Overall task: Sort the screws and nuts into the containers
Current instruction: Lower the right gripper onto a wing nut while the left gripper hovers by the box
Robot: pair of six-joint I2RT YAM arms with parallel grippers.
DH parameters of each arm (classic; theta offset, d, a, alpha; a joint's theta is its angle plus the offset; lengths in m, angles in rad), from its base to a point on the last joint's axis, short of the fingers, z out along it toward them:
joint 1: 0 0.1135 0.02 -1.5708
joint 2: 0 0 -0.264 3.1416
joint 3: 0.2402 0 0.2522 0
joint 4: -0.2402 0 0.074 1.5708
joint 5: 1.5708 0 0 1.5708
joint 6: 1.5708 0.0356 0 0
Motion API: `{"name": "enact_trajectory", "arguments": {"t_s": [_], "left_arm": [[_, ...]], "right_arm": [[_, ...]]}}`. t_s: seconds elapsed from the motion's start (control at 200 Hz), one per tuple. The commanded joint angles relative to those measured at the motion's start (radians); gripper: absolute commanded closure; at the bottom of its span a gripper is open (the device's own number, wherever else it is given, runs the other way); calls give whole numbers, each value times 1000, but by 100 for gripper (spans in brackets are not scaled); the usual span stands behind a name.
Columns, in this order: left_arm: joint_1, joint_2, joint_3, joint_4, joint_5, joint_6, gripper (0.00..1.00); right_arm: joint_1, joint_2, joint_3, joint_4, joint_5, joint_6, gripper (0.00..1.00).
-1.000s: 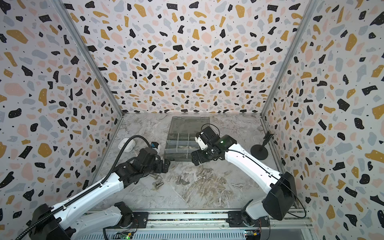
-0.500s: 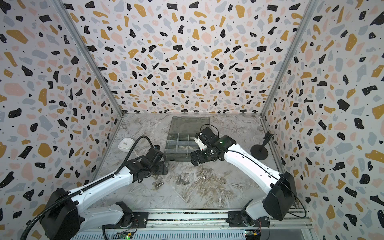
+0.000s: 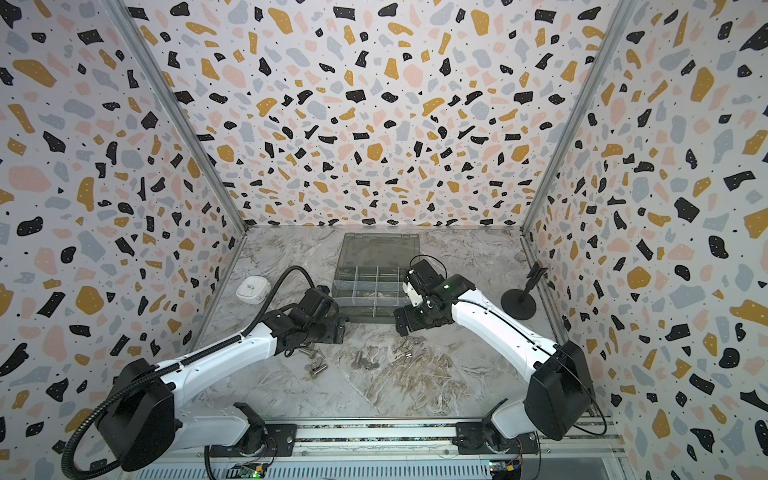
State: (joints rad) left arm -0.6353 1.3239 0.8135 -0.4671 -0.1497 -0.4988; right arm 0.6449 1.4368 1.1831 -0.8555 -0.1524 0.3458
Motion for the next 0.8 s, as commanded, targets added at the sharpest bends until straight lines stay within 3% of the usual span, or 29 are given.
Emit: {"name": "enact_trajectory", "arguments": {"t_s": [0.0, 0.1, 0.37, 0.606, 0.796], "left_arm": [[-7, 37, 59, 31, 30, 21, 6], [-15, 65, 103, 39, 44, 39, 5], [-17, 131, 246, 0, 59, 95, 0], [-17, 154, 324, -36, 52, 132, 0], [-17, 148, 337, -51, 44, 160, 0]], "right_arm": [[-24, -30, -41, 6, -18, -18, 16], [-26, -21, -76, 37, -15, -23, 33], [-29, 46, -111, 74, 11, -33, 46], [-27, 107, -164, 114, -3, -16, 49], [1, 136, -156, 113, 97, -98, 48]]}}
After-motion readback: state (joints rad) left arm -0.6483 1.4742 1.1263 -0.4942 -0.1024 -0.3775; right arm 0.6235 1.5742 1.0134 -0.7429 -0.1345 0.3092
